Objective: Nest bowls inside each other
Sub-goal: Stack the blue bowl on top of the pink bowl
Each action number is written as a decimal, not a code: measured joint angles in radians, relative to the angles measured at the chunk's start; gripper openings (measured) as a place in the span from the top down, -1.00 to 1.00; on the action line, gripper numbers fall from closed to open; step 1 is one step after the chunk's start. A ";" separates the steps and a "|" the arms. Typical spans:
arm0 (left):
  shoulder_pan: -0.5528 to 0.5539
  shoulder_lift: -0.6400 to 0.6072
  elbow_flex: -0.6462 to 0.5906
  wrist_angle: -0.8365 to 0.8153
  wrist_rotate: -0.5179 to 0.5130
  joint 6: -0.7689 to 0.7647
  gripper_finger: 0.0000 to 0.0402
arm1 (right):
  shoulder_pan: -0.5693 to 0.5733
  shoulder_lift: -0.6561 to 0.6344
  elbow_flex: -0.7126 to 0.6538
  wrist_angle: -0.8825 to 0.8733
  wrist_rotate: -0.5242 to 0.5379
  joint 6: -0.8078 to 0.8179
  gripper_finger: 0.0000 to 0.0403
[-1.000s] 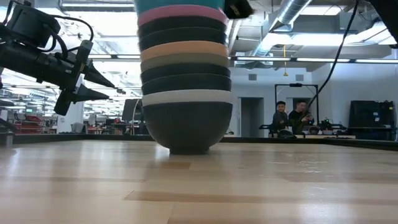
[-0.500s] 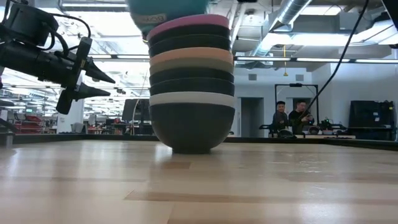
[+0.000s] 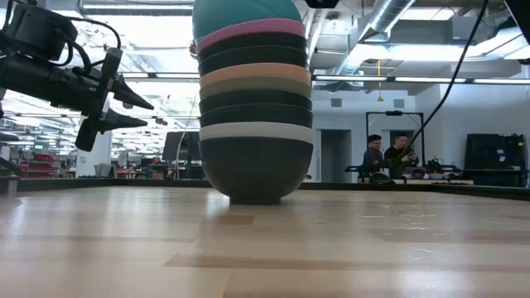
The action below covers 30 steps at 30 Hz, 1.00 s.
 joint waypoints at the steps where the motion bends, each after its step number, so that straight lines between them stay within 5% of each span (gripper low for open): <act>1: 0.000 0.000 0.000 0.000 0.000 0.000 0.24 | 0.000 0.000 0.000 0.001 -0.020 0.007 0.67; 10: 0.000 0.000 0.000 0.000 0.000 0.000 0.24 | 0.074 0.002 0.000 0.122 -0.093 -0.005 0.59; 23: 0.000 0.000 0.002 0.000 -0.007 0.000 0.24 | 0.120 0.002 0.000 0.150 -0.086 -0.054 -0.19; 30: 0.000 0.002 0.002 -0.001 -0.007 0.000 0.24 | 0.160 0.105 0.001 0.159 -0.145 -0.073 -0.32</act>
